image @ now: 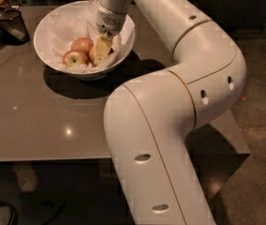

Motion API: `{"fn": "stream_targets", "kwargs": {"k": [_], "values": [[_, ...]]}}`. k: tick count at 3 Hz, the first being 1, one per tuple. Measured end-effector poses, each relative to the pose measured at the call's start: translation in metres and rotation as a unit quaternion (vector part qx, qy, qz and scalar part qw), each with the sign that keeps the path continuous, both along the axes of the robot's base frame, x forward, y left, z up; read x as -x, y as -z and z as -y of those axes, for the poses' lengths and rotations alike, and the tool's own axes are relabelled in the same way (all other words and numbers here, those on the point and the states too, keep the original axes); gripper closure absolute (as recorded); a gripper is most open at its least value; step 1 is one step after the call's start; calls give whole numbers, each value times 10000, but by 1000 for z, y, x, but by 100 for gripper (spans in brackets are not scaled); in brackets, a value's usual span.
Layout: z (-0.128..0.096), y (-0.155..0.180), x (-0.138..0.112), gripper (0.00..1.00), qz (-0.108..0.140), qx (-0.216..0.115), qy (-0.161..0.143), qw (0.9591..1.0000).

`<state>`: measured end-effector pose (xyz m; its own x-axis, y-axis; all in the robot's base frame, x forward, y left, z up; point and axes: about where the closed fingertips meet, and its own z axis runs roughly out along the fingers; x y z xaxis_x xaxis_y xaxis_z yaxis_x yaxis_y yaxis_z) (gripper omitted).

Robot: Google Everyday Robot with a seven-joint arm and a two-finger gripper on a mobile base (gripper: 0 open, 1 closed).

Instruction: Pick apple from white bowl

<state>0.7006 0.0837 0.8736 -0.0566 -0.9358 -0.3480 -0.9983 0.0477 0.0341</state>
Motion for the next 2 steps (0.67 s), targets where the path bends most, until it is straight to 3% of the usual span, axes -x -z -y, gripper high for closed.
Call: {"fn": "stream_targets", "kwargs": {"k": [1, 2], "values": [[2, -31, 10, 100, 440, 45, 127, 9989], [11, -70, 41, 100, 838, 35, 157, 9964]]}}
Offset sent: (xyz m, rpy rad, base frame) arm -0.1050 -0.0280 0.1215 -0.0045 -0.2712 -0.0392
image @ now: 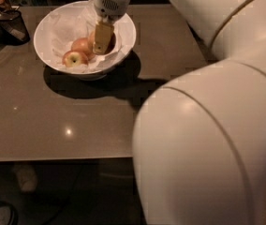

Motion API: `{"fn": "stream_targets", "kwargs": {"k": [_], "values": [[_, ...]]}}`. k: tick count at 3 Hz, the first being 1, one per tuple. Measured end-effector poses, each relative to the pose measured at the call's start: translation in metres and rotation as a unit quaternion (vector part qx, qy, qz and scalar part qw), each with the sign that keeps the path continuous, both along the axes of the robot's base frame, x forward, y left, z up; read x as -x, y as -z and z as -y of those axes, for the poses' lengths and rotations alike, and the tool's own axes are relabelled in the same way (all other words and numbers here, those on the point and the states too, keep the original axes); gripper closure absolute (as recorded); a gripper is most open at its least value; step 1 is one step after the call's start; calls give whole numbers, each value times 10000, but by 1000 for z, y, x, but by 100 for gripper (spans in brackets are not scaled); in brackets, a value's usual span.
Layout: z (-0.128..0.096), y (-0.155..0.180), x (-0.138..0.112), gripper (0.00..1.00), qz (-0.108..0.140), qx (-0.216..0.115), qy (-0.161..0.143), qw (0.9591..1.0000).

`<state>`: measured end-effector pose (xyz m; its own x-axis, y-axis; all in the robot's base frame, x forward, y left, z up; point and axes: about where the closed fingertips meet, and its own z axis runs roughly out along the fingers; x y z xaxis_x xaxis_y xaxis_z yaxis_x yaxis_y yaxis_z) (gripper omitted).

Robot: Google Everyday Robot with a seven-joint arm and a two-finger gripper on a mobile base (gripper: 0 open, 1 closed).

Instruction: Pick apple from white bowl

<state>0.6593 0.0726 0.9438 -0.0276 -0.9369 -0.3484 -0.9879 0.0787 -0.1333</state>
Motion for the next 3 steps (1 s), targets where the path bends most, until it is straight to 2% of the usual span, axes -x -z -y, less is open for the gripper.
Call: {"fn": "stream_targets", "kwargs": {"k": [1, 2, 3], "values": [[2, -35, 40, 100, 291, -24, -114, 9995], [0, -62, 80, 100, 499, -135, -470, 9976], [1, -69, 84, 100, 559, -171, -487, 9971]]}}
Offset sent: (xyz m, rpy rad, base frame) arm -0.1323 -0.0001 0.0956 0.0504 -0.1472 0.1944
